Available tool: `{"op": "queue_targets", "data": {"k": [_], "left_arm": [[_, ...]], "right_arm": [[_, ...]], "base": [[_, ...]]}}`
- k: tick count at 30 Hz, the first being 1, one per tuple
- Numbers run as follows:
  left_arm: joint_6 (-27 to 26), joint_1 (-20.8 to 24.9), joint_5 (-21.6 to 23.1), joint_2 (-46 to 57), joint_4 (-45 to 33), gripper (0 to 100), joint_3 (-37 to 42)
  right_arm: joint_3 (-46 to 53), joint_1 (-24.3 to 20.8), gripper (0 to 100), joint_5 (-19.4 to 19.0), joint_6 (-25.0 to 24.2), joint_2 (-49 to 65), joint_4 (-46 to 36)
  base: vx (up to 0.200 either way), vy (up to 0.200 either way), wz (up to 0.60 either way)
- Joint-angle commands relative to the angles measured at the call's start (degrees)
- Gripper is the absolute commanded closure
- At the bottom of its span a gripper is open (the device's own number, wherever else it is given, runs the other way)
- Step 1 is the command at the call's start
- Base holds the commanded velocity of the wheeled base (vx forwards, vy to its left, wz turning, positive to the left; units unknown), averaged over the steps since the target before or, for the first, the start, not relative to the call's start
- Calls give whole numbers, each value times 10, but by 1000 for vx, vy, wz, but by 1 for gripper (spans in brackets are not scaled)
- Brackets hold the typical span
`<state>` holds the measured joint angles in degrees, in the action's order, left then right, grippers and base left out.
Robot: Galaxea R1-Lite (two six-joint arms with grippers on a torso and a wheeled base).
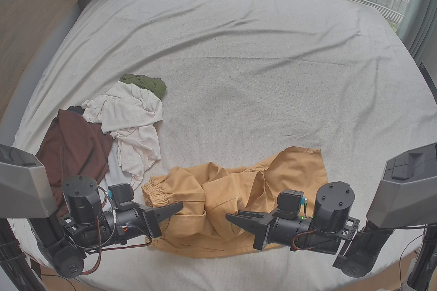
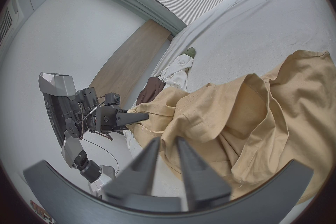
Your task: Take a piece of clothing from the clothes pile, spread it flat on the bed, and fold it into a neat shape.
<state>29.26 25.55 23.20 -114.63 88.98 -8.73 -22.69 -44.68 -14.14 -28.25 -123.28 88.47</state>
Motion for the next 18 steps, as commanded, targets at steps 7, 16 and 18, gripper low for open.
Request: {"op": "queue_targets", "data": {"k": [7, 16, 18], "left_arm": [[1, 2, 0, -9, 1, 100, -1], [0, 3, 0, -10, 1, 100, -1], [1, 3, 0, -10, 1, 100, -1]], "right_arm": [[4, 60, 0, 3, -5, -8, 0], [-15, 79, 0, 2, -8, -35, 0], [-23, 79, 0, 2, -8, -45, 0]], "base": [[0, 0, 0], [0, 0, 0], [0, 0, 0]]}}
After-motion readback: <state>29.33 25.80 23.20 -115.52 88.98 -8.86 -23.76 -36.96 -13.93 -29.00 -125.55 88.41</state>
